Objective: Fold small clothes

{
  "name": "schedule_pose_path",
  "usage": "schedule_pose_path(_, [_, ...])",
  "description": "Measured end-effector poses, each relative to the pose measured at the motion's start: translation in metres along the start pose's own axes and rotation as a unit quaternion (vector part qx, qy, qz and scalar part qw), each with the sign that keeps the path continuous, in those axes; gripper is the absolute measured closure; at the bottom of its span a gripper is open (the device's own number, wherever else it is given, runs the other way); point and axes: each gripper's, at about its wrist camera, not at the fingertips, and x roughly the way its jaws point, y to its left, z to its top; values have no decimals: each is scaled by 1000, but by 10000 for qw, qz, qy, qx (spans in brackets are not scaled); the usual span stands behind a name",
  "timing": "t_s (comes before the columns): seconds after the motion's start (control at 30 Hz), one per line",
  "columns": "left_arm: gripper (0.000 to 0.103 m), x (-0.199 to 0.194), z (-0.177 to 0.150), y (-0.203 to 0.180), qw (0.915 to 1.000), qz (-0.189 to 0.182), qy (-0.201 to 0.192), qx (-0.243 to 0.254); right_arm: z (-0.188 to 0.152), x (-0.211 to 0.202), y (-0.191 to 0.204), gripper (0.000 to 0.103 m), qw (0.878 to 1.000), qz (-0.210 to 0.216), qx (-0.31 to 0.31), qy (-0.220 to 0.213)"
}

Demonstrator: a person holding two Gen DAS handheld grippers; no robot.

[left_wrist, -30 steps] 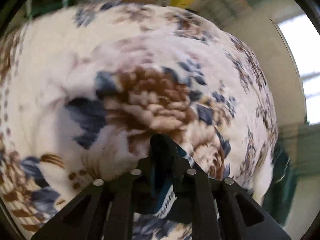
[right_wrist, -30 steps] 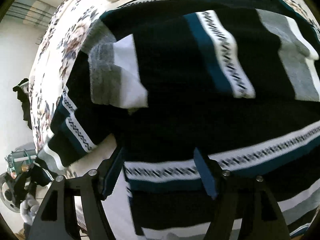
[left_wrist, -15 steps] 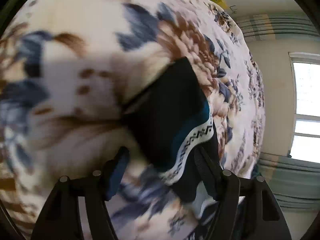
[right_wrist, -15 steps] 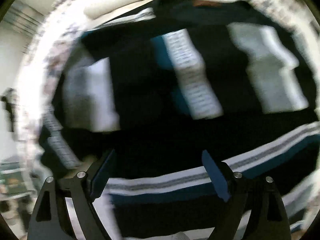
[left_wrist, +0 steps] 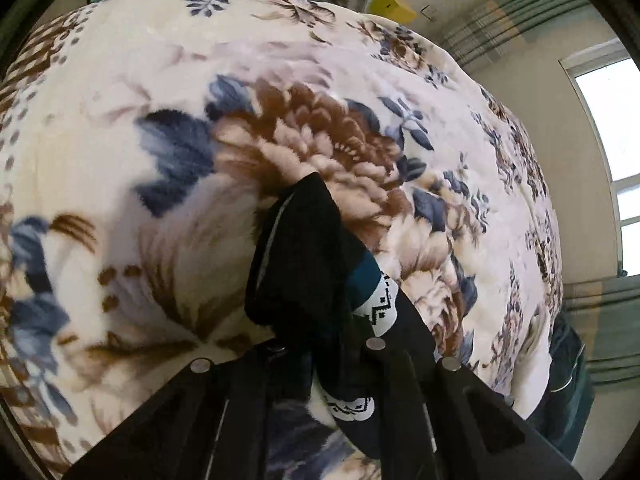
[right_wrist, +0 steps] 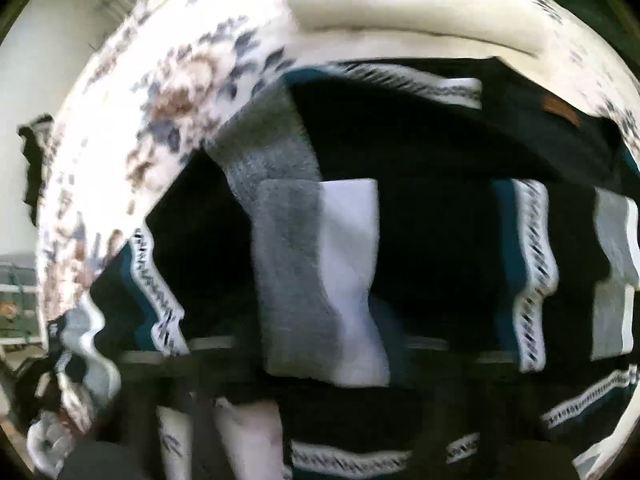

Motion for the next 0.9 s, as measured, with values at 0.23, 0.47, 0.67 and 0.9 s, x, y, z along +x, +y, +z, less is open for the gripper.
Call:
schedule_pose_path(0.23, [96,0,1,1,9999,-4,45,123,12,-7,50,102,9966,327,-750,-120])
schedule_pose_path(0.47, [97,-35,-4,-48,9948,-8,-326,961,-7,-32,-7,46,9965,829,56,-7])
schedule_pose_path(0.67, [98,-77,-37,-152,9684,-88,-689,2394,-44,-67,-123,23,9935,338,1088,-32])
schedule_pose_path(0.9, [98,-81,-157,-298,9085,-635,-390,4112,-70,-86,-259,19,9775,170,2104,-51])
